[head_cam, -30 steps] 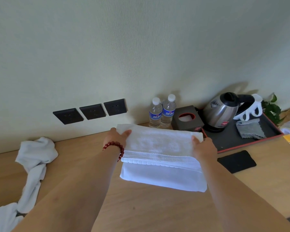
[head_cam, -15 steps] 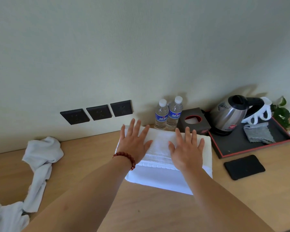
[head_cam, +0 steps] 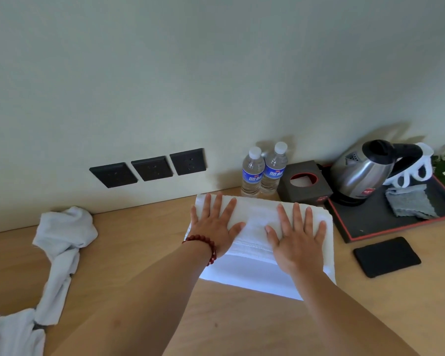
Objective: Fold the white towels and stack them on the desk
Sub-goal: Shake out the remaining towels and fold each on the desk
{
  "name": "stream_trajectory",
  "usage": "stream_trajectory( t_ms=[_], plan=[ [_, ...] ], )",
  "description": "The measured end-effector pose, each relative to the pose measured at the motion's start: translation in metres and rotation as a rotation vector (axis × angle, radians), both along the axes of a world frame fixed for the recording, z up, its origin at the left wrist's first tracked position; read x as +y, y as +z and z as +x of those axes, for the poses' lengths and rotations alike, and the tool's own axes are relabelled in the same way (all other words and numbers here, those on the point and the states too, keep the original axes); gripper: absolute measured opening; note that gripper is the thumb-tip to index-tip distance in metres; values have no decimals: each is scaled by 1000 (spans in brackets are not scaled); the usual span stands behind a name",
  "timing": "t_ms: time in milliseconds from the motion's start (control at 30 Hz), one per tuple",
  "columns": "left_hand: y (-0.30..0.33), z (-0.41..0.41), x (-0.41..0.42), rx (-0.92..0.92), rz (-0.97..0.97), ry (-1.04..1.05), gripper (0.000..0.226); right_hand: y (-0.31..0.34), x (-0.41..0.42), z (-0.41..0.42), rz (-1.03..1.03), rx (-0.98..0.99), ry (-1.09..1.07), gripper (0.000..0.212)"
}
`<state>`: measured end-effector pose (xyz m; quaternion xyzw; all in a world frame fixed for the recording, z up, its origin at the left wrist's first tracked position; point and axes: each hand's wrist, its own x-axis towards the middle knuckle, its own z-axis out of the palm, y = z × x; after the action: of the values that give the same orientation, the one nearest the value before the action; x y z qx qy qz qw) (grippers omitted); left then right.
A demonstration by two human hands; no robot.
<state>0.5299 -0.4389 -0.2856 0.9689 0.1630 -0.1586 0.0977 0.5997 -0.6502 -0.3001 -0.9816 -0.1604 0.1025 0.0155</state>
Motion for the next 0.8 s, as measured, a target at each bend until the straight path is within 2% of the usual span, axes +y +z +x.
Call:
stream_trajectory(
  t_ms=[167, 233, 367, 500, 667, 800],
  plan=[
    [9, -10, 6, 20, 41, -51, 73, 12, 2, 2, -18, 105, 4, 72],
    [16, -17, 21, -3, 93, -12, 74, 22, 7, 7, -35, 120, 1, 70],
    [33, -47, 72, -92, 222, 132, 71, 39, 27, 2, 26, -56, 41, 64],
    [35, -99, 124, -94, 321, 269, 66, 44, 72, -29, 217, -296, 248, 57],
    [24, -166, 182, -60, 300, 499, 64, 39, 140, -91, 435, -327, 551, 40],
    [-5, -211, 217, -24, 286, 779, 71, 21, 173, -145, 592, -312, 724, 32]
  ],
)
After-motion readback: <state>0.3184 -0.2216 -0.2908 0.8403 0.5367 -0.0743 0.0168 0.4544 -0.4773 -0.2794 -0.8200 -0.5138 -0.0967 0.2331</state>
